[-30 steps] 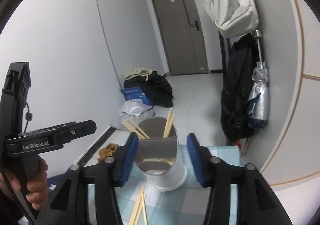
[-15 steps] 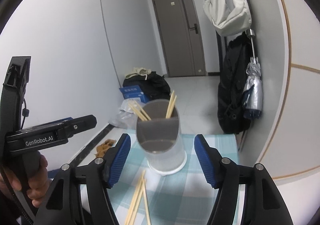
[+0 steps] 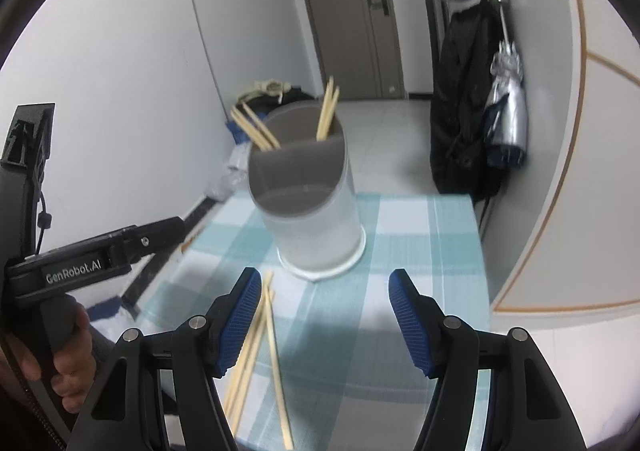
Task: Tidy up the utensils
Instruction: 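Withdraw both open grippers from the holder toward the chopstick pile, then lower the right gripper onto the chopstick pile and grasp one chopstick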
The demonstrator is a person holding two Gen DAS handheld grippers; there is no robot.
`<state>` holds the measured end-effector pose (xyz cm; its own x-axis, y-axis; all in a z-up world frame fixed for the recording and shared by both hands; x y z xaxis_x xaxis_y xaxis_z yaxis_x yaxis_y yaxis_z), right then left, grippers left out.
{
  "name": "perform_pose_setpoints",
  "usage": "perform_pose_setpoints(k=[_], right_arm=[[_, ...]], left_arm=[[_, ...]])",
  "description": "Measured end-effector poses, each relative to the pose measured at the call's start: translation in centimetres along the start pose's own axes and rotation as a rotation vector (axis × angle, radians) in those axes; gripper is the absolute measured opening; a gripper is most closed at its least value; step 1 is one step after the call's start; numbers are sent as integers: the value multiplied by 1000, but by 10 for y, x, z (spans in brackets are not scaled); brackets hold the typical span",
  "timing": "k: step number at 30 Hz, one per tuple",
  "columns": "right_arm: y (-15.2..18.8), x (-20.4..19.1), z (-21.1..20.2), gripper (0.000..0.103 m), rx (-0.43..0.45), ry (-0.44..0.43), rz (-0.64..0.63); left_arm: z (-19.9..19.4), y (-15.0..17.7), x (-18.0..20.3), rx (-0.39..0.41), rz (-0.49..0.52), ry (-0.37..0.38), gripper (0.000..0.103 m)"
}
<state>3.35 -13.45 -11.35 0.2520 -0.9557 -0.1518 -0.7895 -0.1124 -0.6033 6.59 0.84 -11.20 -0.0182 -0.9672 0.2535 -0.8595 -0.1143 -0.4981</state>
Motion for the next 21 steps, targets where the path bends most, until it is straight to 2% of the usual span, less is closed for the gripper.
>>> perform_pose_setpoints(k=[2,7,10,16,21], right_arm=[[6,-2,9,66,-35,-9,-2],[18,-10,39,66,-148,-14,-54],[26,-20,66,65,-271,-24,-113],[25,-41,94,62,-348,-27,-226],[25,-57,117,48,-404,-55,-279]], left_arm=[[6,0,-10,-17,-34,15,85],[20,3,-33,-43,-50,-40,85],[27,5,-42,-83,-86,-31,85],[25,-1,-61,-93,-163,-27,85],[19,-6,-75,-71,-207,-52,85]])
Point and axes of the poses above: each gripper's, at about its wrist camera, not at the fingertips, and z roughly the way its jaws point, x to its right, y to its underside, the point moved 10 cm from there along z, roughly the way its jaws point, and after that the axes turned 11 degrees about -x, right-handed, at the moved point
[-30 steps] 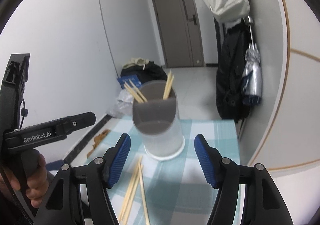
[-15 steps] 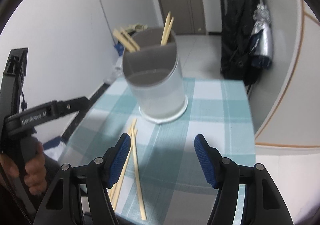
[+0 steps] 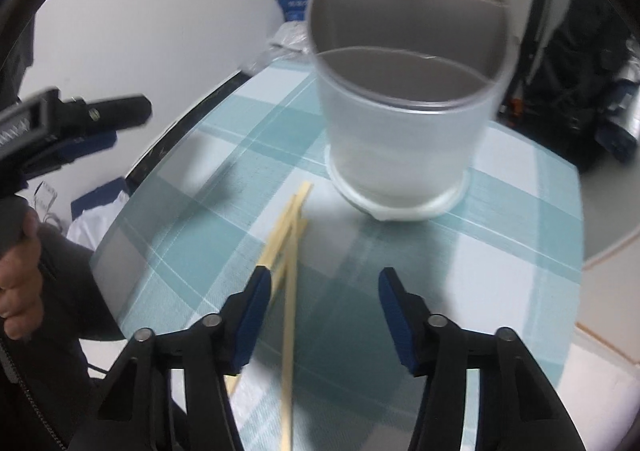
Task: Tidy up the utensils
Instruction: 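Lower the right gripper onto the chopstick pile and grasp one chopstick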
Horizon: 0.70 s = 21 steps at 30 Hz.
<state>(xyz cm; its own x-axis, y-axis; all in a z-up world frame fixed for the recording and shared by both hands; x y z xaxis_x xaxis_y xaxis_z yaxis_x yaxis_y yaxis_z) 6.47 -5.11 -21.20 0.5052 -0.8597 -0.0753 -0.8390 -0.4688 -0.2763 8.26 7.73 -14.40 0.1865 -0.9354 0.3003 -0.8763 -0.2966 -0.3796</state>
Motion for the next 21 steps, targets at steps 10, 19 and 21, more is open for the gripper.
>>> perform_pose_setpoints(k=[10,19,21], right_arm=[[-13,-10,31,25,-78,50,-54],[-18,-12,29,5,-67,-24,8],[-19,-12,24,5,-49,-29,32]], left_arm=[[6,-6,-14,0,-10,-39,85],[7,-7,-21,-14,-42,-21,85],[8,-7,-20,-15,-35,-28,85]])
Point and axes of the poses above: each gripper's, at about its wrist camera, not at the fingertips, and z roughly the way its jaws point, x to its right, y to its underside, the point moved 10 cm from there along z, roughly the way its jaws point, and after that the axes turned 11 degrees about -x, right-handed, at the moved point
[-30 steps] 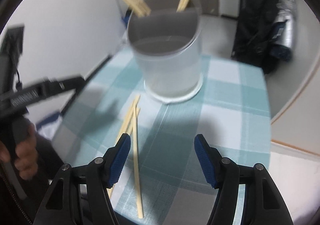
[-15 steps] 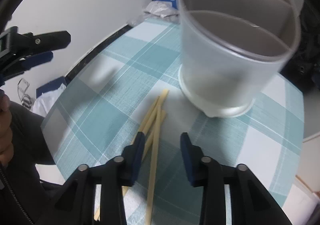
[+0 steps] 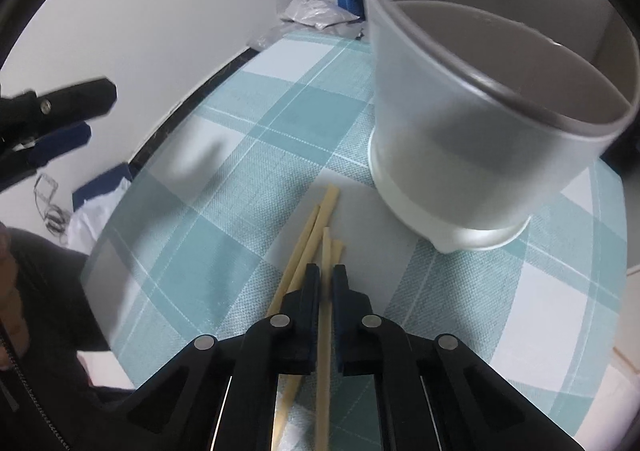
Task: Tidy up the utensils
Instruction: 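Lower the right gripper onto the chopstick pile and grasp one chopstick, then lift the chopstick with the right gripper while the left grasps another chopstick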
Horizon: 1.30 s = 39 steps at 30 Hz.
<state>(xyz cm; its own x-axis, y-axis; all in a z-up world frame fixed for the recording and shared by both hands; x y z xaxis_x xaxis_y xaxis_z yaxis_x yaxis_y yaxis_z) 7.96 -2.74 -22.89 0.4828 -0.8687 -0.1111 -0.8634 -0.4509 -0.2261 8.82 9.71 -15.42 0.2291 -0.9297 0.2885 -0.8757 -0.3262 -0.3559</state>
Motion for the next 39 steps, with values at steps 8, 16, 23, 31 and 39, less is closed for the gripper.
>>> perform_pose_setpoints(k=[8,16,23,31,39], right_arm=[[8,16,-51,5,152,-55,113],[26,58,-83,5,261,-271,335],[32,78,-99,5,354,-379,453],[42,90,-101,5,380,-332,482],[46,88,-116,5,419,-325,452]], left_arm=[[12,13,9,-32,60,-39,85],[32,51,41,-148,171,11,85],[41,74,53,-214,243,-43,85],[50,85,52,-254,296,-120,85],[55,98,52,-281,304,-165,86]])
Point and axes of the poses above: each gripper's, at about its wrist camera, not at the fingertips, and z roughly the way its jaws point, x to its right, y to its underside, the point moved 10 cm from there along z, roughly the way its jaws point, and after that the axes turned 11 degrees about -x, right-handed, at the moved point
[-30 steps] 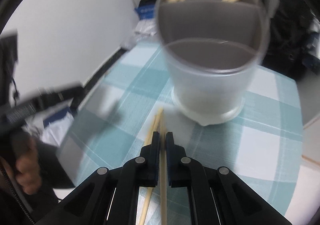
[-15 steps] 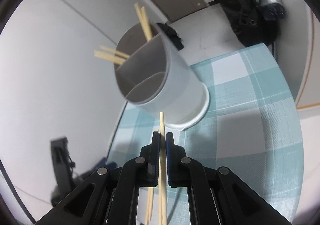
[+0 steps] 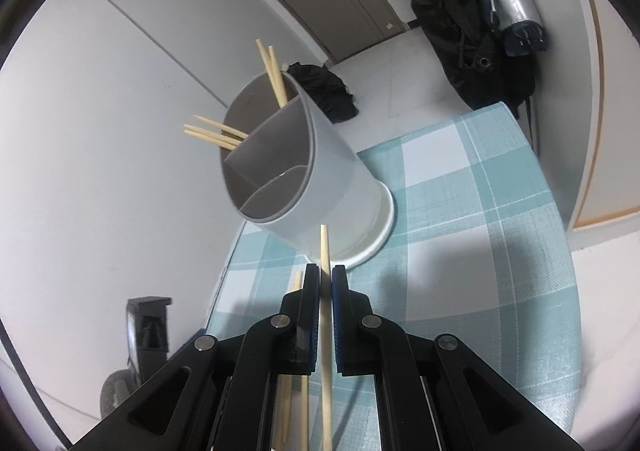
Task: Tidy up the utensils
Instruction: 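Lift the chopstick with the right gripper while the left grasps another chopstick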
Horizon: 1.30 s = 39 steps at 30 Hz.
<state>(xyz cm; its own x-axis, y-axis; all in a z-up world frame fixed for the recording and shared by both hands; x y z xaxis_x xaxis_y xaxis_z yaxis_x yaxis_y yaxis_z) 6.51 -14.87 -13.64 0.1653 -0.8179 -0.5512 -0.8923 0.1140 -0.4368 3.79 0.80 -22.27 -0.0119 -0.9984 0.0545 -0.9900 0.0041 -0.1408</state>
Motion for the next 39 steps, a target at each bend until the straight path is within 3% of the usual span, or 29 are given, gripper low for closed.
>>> perform_pose_setpoints(k=[12,20,26,34,37,39], right_arm=[[3,-1,-7,5,8,-7,-18],[1,-6,-13,5,27,-5,-43],[1,-6,-14,5,27,-6,-37],[1,-6,-12,5,26,-7,-41],[2,-6,-9,5,20,-1,-47],[1,-7,-8,5,20,1,-54]], left_arm=[[5,-2,6,-13,62,-31,86],[3,-3,-6,-28,44,-44,87],[2,-16,-14,-61,-20,16,86],[13,-38,-15,-63,-21,-56,85],[15,-46,-11,-62,-6,-56,80],[14,-50,-4,-65,4,-53,65]])
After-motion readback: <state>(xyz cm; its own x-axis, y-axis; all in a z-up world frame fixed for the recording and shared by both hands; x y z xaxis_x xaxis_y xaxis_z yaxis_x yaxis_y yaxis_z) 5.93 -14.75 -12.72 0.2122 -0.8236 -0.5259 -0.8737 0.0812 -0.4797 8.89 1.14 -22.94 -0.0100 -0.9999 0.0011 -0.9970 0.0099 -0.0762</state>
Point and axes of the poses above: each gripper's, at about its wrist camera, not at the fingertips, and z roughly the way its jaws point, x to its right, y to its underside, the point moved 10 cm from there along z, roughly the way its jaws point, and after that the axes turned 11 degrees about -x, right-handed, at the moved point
